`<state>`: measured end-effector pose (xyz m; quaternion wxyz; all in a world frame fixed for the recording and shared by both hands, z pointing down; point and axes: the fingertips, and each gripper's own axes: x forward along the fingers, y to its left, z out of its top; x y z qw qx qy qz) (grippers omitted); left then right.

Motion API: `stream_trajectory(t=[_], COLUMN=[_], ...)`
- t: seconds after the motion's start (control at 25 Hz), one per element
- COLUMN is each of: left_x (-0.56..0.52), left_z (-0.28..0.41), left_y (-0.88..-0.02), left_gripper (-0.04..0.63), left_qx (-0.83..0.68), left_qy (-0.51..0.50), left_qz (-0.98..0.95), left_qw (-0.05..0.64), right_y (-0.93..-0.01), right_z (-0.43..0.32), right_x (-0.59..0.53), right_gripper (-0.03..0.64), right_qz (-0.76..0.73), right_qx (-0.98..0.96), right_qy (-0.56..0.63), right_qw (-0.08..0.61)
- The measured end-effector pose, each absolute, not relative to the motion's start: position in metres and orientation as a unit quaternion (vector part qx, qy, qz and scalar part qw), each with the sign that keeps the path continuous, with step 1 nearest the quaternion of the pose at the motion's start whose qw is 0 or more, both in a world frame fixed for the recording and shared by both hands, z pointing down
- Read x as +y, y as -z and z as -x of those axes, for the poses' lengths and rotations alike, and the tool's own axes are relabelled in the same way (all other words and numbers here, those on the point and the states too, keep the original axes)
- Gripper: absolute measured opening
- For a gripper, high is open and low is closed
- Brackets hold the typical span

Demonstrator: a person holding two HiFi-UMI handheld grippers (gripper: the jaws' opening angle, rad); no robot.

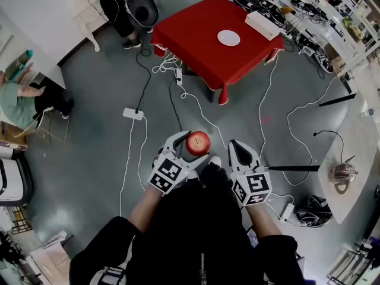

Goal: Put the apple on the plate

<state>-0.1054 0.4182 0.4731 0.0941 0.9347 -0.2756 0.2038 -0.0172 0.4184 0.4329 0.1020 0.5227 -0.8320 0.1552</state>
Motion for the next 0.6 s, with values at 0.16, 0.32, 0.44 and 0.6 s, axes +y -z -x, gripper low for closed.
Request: stream_trajectory(t=[0.16,0.32,0.44,0.6], left_x=[0.417,0.417,0.416,0.417], left_z=[0.109,0.11,0.111,0.112], left_y=[-0.475,-0.477,-0.477,-0.478], left_gripper=[0.364,0.364,0.364,0.364], left_qx=[-0.274,-0.271,-0.27,-0.268], left_qy=[-0.204,-0.204,-0.202,-0.202], left_qz=[-0.935,-0.936,-0.936,-0.937], left_qw=[0.096,0.099,0.099,0.098], right_y=[-0.434,-0.434,-0.436,-0.441], right_z=[0.02,0.023,0.027,0.03], right_x=[0.417,0.416,0.415,0.418], right_gripper=[0.011,0.011,0.011,0.011], right_qz=[-0.522,-0.523,-0.52,-0.517], right_qx=[-0.832,-0.831,-0.832,-0.833], right_qy=[-0.155,-0.156,-0.158,-0.161], right_qw=[0.106,0.106,0.11,0.117])
